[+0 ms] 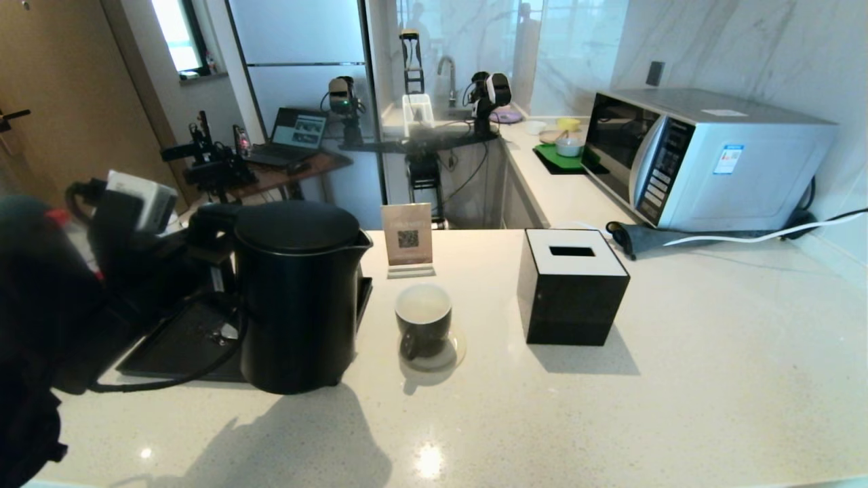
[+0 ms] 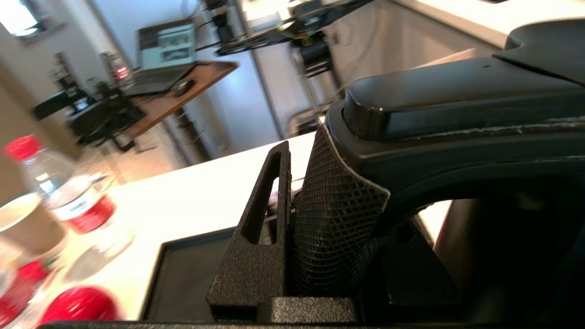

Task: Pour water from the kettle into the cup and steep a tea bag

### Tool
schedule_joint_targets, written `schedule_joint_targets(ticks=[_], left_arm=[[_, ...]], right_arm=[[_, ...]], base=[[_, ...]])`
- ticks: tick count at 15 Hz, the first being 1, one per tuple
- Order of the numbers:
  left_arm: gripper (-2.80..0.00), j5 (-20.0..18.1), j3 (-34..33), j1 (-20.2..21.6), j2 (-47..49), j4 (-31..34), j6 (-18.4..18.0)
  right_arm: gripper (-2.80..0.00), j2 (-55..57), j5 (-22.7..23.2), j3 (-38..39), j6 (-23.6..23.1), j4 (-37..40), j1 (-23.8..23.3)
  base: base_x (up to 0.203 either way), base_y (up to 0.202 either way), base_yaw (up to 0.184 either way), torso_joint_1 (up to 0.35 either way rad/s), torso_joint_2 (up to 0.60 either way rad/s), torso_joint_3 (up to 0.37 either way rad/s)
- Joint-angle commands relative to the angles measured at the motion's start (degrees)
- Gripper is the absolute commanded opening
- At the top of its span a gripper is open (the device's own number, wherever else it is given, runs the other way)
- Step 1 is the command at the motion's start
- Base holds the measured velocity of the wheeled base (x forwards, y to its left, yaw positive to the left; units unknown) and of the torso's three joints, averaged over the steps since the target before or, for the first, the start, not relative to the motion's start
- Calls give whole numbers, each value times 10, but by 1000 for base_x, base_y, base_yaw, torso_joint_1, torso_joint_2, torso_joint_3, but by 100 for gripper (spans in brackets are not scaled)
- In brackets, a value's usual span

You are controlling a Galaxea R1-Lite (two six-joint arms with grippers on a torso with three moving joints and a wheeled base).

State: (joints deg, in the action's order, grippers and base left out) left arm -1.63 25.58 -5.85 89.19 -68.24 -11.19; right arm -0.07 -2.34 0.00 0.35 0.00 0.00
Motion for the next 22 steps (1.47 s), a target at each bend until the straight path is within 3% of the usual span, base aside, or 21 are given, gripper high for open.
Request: schedule_joint_targets(ticks=[1, 9, 22], left_arm=[[-280, 18, 16, -14, -20, 34, -12], [-280, 30, 64, -18, -65, 191, -36], [-280, 72, 89, -31, -50, 232, -94]], right_arm=[[-280, 1, 0, 0, 0, 0, 0], [-280, 1, 0, 0, 0, 0, 0], [-280, 1, 0, 0, 0, 0, 0]], base=[[0, 0, 0, 0, 0, 0], [0, 0, 0, 0, 0, 0], [0, 0, 0, 0, 0, 0]])
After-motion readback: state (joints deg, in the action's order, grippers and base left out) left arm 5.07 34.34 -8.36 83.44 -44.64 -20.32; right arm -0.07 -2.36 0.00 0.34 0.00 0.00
